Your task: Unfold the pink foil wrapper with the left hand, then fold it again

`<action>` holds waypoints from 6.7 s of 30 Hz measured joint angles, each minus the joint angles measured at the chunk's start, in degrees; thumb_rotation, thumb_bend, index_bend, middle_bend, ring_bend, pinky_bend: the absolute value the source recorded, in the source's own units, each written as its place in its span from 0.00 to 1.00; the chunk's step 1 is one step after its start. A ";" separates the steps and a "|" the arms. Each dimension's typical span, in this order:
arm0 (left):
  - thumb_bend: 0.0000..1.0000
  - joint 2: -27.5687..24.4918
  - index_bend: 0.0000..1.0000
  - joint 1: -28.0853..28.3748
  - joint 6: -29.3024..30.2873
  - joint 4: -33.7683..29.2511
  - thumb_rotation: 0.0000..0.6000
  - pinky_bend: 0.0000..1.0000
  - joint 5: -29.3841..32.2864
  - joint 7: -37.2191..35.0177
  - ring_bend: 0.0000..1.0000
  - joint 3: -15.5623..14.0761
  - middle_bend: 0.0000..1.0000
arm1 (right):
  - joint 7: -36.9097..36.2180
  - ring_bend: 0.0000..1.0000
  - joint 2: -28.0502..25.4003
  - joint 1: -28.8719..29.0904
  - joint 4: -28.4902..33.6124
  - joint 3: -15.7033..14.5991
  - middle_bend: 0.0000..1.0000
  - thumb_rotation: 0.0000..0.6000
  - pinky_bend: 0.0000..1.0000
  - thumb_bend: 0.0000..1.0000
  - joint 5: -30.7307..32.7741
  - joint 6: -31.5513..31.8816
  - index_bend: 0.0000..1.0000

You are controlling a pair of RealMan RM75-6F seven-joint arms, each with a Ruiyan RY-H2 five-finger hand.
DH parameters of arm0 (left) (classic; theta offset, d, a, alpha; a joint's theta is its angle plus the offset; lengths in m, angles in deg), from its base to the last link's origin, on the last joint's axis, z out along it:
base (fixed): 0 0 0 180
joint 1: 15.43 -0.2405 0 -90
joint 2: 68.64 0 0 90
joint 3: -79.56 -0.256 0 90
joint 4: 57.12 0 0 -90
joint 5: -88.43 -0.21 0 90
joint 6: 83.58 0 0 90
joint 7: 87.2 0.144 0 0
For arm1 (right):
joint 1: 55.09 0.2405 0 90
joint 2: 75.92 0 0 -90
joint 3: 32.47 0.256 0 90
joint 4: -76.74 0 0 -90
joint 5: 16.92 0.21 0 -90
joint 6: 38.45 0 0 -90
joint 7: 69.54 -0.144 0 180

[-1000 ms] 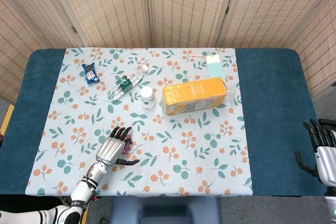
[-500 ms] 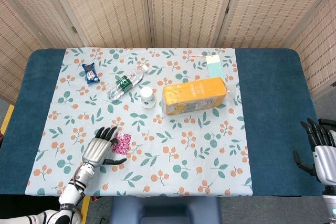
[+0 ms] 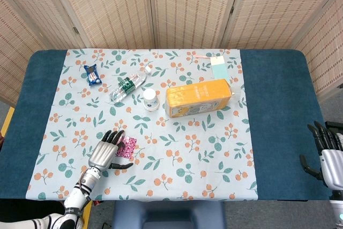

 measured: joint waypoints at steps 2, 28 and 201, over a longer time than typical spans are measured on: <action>0.12 0.36 0.35 0.30 -0.34 0.01 0.22 0.00 0.06 0.40 0.00 0.17 0.00 | -0.06 0.00 -0.02 -0.06 -0.02 0.01 0.04 1.00 0.00 0.45 0.00 0.12 0.00; 0.12 0.17 0.34 0.57 1.33 -3.12 0.22 0.00 -0.39 2.66 0.00 0.62 0.00 | -0.91 0.00 0.16 -0.47 -0.84 0.14 0.05 1.00 0.00 0.45 0.27 0.32 0.00; 0.24 -1.41 0.24 4.41 -3.01 -3.22 0.68 0.00 12.57 5.39 0.00 3.87 0.00 | -4.03 0.00 0.55 -1.54 -3.69 0.29 0.05 1.00 0.00 0.45 0.96 0.20 0.00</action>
